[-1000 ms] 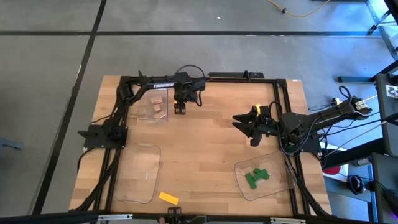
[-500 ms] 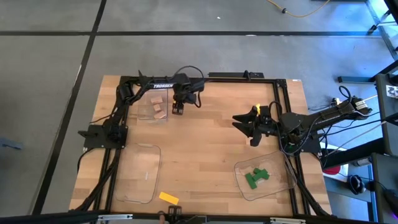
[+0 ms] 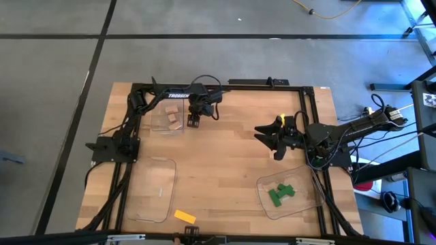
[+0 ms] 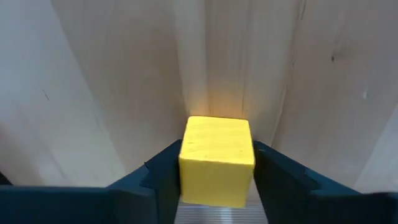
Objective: Sort & place blocks by color
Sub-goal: Put the left yellow block into the bottom left transparent bin
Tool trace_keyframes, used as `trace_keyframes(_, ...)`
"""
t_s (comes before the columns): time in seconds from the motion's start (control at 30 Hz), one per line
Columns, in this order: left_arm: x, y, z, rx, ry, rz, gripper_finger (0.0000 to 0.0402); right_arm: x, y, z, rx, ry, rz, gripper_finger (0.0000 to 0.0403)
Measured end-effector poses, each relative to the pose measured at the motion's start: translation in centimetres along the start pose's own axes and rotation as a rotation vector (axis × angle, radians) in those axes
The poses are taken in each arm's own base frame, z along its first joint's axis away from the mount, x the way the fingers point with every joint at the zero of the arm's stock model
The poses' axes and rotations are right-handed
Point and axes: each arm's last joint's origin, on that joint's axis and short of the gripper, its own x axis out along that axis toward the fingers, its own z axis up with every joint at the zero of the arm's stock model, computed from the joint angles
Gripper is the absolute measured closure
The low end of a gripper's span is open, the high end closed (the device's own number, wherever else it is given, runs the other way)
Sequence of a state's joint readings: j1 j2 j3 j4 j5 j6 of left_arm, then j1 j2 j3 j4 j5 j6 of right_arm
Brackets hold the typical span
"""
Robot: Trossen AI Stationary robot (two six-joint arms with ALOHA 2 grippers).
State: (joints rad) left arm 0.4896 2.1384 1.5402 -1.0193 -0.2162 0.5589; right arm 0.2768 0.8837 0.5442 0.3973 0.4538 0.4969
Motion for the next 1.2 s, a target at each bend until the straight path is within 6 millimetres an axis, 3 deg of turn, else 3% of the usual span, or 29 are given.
trace_keyframes(0.13, -0.1, 0.0, 0.1, -0.002, -0.012, 0.007, 0.028, 0.0, 0.0, 0.0, 0.0, 0.0, 0.0, 0.021)
trace_keyframes(0.33, -1.4, 0.5, 0.2, -0.023, -0.027, 0.02, 0.028, 0.0, 0.0, 0.0, 0.0, 0.0, 0.0, 0.021)
trace_keyframes(0.5, -5.5, 1.5, 0.6, -0.144, -0.13, -0.008, 0.028, 0.0, 0.0, 0.0, -0.007, 0.005, -0.002, 0.021)
trace_keyframes(0.7, -12.4, 1.4, -0.7, -0.368, -0.516, -0.118, 0.028, 0.0, -0.4, -0.7, -0.046, 0.068, -0.035, 0.021)
trace_keyframes(0.9, -18.4, -3.2, -3.1, -0.428, -0.944, -0.188, 0.028, -0.1, -0.8, -1.4, -0.086, 0.142, -0.075, 0.021)
trace_keyframes(1.07, -19.9, -9.2, -5.4, -0.488, -1.301, -0.269, 0.028, -0.1, -0.8, -1.4, -0.147, 0.147, -0.069, 0.021)
trace_keyframes(1.2, -19.3, -13.9, -7.2, -0.534, -1.503, -0.333, 0.028, -0.1, -0.7, -1.3, -0.232, 0.141, -0.05, 0.021)
